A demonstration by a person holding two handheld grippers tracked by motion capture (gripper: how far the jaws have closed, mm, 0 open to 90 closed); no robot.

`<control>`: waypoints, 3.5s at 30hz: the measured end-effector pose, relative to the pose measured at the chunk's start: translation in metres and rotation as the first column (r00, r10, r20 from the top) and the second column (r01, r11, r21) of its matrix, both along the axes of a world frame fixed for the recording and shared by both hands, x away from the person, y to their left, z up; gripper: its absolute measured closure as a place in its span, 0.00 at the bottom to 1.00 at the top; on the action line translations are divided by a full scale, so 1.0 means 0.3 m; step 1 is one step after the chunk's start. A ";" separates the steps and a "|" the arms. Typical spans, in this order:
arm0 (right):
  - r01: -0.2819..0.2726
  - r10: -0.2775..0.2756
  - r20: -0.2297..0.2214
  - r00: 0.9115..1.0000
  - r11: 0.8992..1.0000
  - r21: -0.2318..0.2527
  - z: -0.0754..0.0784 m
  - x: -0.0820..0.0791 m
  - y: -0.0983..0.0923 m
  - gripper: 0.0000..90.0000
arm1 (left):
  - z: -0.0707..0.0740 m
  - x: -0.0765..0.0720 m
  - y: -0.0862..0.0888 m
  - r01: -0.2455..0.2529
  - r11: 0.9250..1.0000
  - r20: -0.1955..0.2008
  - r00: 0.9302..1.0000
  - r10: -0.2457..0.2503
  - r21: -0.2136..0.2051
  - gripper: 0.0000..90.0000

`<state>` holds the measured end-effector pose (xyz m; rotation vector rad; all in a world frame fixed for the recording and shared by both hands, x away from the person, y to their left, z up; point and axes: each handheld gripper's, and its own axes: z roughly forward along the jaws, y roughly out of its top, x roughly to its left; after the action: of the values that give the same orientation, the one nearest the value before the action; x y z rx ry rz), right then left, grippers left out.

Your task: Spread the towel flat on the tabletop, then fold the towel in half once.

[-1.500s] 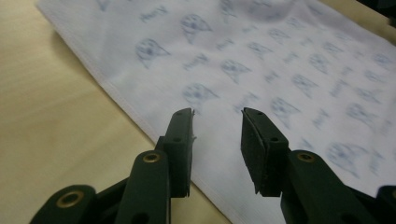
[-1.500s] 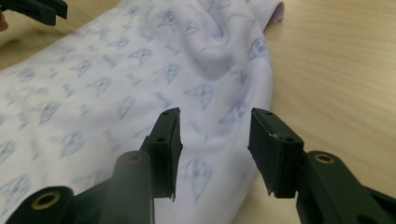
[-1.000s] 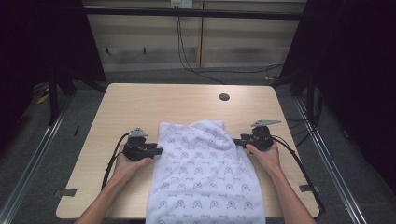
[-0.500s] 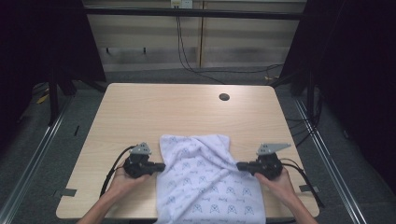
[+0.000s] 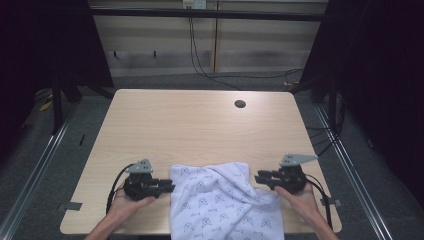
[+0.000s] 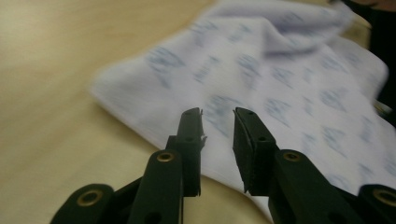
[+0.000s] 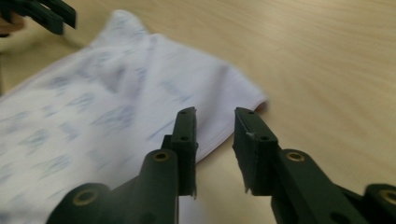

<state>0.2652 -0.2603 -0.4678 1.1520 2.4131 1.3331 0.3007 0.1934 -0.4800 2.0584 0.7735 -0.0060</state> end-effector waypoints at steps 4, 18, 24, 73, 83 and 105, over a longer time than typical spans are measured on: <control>0.028 -0.030 -0.029 0.999 0.997 -0.070 -0.049 0.150 0.057 0.64 | -0.026 0.097 -0.009 -0.089 0.996 0.001 0.996 0.089 0.017 0.64; 0.071 -0.071 -0.010 0.997 0.997 -0.019 -0.012 0.192 0.028 0.97 | -0.001 0.110 0.002 -0.051 0.998 0.005 0.999 0.051 -0.029 0.96; 0.231 -0.232 0.101 0.967 0.973 0.026 0.086 0.187 -0.109 0.97 | 0.056 0.135 0.062 -0.145 0.986 0.073 0.986 0.151 -0.080 0.96; 0.060 -0.066 -0.022 0.998 0.977 -0.202 -0.107 0.193 0.010 0.89 | -0.077 0.120 0.028 -0.006 0.995 0.005 1.000 0.006 0.097 0.80; 0.070 -0.079 -0.042 0.996 0.981 -0.183 -0.106 0.092 -0.038 0.99 | -0.073 0.097 0.006 0.040 0.993 -0.002 0.999 -0.040 0.114 0.81; 0.100 -0.101 -0.017 0.995 0.992 -0.078 -0.065 0.197 0.005 0.70 | -0.061 0.226 -0.008 -0.073 0.995 -0.007 0.997 0.074 0.063 0.66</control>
<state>0.3242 -0.2590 -0.4872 1.2547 2.3639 1.1935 0.3685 0.1910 -0.4984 2.0890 0.8645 0.0511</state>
